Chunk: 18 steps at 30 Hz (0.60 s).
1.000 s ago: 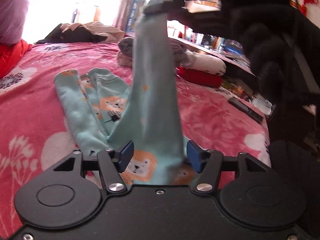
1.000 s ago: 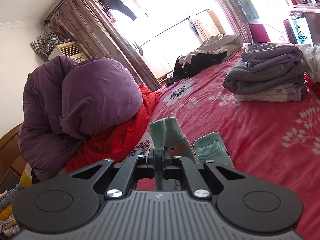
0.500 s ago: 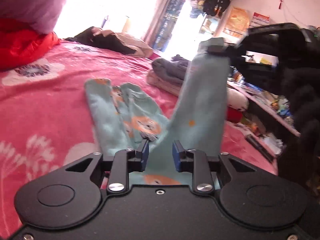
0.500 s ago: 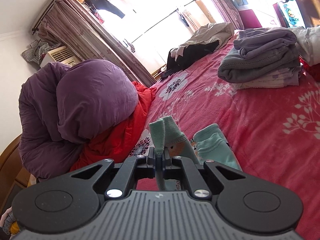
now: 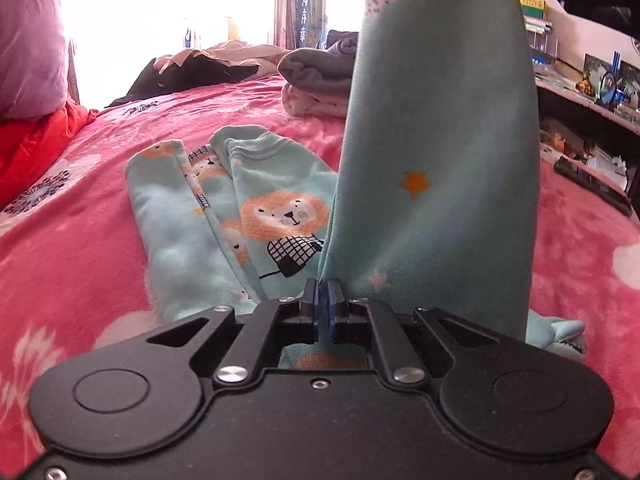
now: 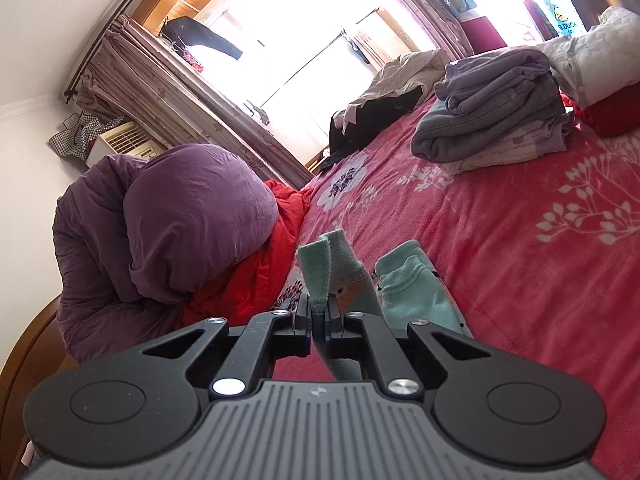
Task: Fold clothes
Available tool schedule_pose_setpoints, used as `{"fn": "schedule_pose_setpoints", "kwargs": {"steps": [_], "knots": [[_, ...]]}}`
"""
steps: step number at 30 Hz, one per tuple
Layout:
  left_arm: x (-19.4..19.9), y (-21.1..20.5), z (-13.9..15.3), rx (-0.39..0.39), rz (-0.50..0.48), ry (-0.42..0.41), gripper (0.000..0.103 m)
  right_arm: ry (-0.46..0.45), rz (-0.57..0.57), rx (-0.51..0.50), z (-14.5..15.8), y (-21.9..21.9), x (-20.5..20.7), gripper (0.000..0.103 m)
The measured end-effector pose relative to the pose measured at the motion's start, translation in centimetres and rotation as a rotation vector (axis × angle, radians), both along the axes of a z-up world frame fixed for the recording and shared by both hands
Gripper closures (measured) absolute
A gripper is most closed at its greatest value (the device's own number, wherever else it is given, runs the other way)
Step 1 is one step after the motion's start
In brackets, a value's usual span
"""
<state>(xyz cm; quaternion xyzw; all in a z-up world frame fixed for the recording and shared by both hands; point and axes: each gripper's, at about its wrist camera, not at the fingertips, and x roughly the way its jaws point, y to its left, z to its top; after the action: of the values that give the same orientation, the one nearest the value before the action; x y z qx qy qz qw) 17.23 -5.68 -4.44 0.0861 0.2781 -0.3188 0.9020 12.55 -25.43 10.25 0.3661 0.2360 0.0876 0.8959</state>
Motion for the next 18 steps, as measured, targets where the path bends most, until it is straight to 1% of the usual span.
{"fn": "schedule_pose_setpoints", "kwargs": {"steps": [2,4,7,9,11,12,16,17,18], "knots": [[0.1,0.8,0.4,-0.03,-0.002,0.015,0.099,0.011,0.02,-0.012,-0.1,0.6,0.6,0.095],[-0.2,2.5,1.7,-0.073,0.026,0.025,0.099,0.015,0.028,-0.046,0.2,1.4,1.2,0.095],[-2.2,5.2,3.9,-0.097,0.009,0.022,0.098,0.033,0.04,-0.068,0.5,2.1,2.4,0.095],[-4.4,6.2,5.1,-0.11,-0.04,0.024,0.088,0.053,0.048,-0.063,0.4,2.4,3.2,0.095],[-6.4,6.0,5.3,-0.096,-0.096,0.017,0.053,0.068,0.058,-0.055,0.3,2.9,3.9,0.095],[-6.9,5.4,5.0,-0.073,-0.111,0.014,0.051,0.073,0.059,-0.043,0.3,3.0,4.3,0.095],[-9.1,3.3,3.8,0.016,-0.172,0.0,0.052,0.098,0.066,0.001,0.3,3.7,6.1,0.095],[-9.1,3.1,3.3,0.031,-0.171,0.01,0.057,0.106,0.071,0.004,0.3,3.9,6.5,0.095],[-8.8,3.0,2.8,0.039,-0.159,0.029,0.064,0.114,0.077,0.002,0.3,4.1,7.0,0.095]]}}
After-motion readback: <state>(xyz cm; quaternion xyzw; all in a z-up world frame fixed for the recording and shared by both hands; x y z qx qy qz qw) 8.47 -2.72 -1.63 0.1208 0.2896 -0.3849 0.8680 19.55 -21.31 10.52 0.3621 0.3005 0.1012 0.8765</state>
